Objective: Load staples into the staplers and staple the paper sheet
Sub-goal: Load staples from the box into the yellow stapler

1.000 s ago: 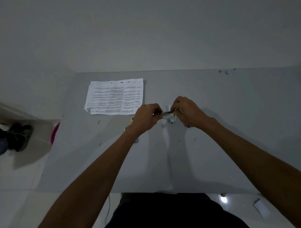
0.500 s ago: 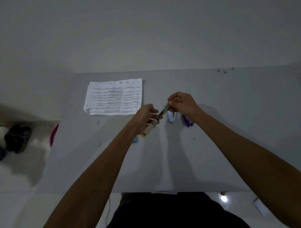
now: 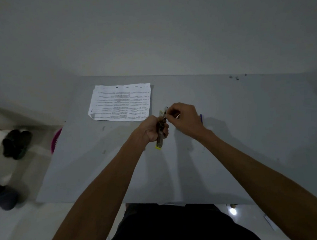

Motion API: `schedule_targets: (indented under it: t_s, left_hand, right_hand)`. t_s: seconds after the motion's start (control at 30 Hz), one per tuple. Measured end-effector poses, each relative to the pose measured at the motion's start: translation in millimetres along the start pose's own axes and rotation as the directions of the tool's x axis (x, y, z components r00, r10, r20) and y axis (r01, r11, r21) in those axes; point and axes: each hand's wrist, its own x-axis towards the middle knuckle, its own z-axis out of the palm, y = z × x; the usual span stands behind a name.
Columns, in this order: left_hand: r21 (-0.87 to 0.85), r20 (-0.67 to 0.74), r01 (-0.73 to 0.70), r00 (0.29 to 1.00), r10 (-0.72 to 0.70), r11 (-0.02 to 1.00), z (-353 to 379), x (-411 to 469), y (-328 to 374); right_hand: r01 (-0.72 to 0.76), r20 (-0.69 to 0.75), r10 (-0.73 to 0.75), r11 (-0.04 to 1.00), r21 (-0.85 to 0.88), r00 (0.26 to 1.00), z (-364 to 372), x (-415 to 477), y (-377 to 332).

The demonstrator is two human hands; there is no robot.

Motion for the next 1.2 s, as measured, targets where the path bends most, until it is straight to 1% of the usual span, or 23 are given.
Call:
schedule_targets:
  t_s: [0.07,0.1,0.23,0.37,0.53,0.83,0.97,1.03,1.1,1.13,1.17,1.2]
  left_hand:
    - [0.007,0.005,-0.007,1.0,0.007,1.0,1,0,0]
    - [0.011,0.008,-0.01,1.0,0.01,1.0,1,0,0]
    - [0.037,0.011,-0.014,1.0,0.014,0.999,4,2,1]
    - [0.042,0.02,-0.021,1.0,0.02,0.999,5,1,0]
    - [0.057,0.011,-0.038,0.999,0.038,0.998,4,2,-3]
    - [0.048,0.0,-0.067,0.998,0.068,0.997,5,3,-1]
    - [0.031,-0.014,-0.075,0.997,0.075,0.997,1,2,0]
    - [0.041,-0.022,-0.072,0.997,0.073,0.997,-1,1,0]
    - [0.056,-0.024,-0.063,0.998,0.064,0.996,-4,0,-2]
    - [0.065,-0.021,-0.049,0.998,0.051,0.997,-5,0,-3]
    - [0.076,-0.015,-0.034,0.999,0.035,0.997,-7,1,-5]
    - [0.087,-0.008,-0.022,1.0,0.022,0.996,-7,1,-6]
  right_hand:
    - [-0.012,0.015,0.013,0.998,-0.065,1.0,5,-3,4]
    - [-0.035,0.002,0.036,0.997,-0.068,0.999,7,-4,7]
    - [-0.13,-0.061,0.132,0.991,0.025,0.989,12,-6,7]
    - [-0.116,-0.093,0.118,0.993,0.026,0.989,12,-5,6]
    - [-0.16,-0.107,0.162,0.987,0.021,0.981,10,-4,8]
    - [-0.054,-0.049,0.049,0.993,-0.105,0.998,13,-7,4]
    - [0.038,0.048,-0.029,0.979,-0.202,0.998,16,-11,5]
    - [0.079,0.104,-0.052,0.959,-0.274,0.993,17,-12,7]
    - [0.11,0.141,-0.069,0.946,-0.306,0.988,17,-12,11]
    - [0.097,0.132,-0.06,0.95,-0.298,0.989,15,-12,11]
    - [0.068,0.092,-0.044,0.96,-0.271,0.995,14,-12,12]
    - [0.008,0.02,-0.003,0.975,-0.224,1.0,12,-11,11]
